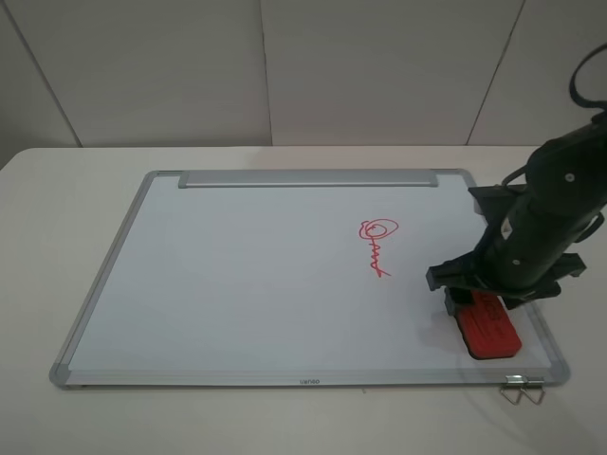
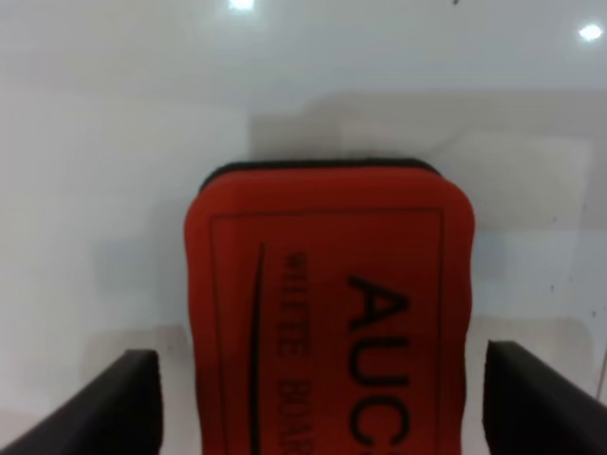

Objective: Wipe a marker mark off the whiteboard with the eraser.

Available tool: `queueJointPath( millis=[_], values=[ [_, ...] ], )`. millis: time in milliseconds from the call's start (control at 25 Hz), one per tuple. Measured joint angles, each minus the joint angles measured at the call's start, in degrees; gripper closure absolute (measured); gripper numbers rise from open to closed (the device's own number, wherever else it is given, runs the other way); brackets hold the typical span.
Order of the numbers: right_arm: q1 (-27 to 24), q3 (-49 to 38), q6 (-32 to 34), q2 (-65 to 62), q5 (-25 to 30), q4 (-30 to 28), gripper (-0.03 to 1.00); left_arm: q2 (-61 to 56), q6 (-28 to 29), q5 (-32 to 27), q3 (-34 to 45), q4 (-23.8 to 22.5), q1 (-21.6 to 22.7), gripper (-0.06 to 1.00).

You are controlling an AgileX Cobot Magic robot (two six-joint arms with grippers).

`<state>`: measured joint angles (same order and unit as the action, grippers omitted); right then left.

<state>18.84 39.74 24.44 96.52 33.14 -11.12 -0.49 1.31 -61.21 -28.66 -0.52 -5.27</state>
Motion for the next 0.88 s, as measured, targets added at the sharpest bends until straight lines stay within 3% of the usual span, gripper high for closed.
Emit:
queueJointPath(
  millis=[240, 440, 560, 880],
  values=[
    [-0.7, 0.0, -3.0, -8.6, -0.2, 0.7, 0.24, 0.0, 0.0, 0.0, 0.0, 0.0, 0.0, 0.17],
    [-5.3, 0.0, -4.0, -18.5, 1.4, 2.2, 0.17, 0.0, 0.0, 0.0, 0.0, 0.0, 0.0, 0.17],
    [-8.7, -0.1, -5.9, -25.5, 5.1, 3.1, 0.17, 0.0, 0.0, 0.0, 0.0, 0.0, 0.0, 0.17],
    [-18.8, -0.1, -19.4, -43.0, 18.0, 10.2, 0.16, 0.0, 0.0, 0.0, 0.0, 0.0, 0.0, 0.17]
  ],
)
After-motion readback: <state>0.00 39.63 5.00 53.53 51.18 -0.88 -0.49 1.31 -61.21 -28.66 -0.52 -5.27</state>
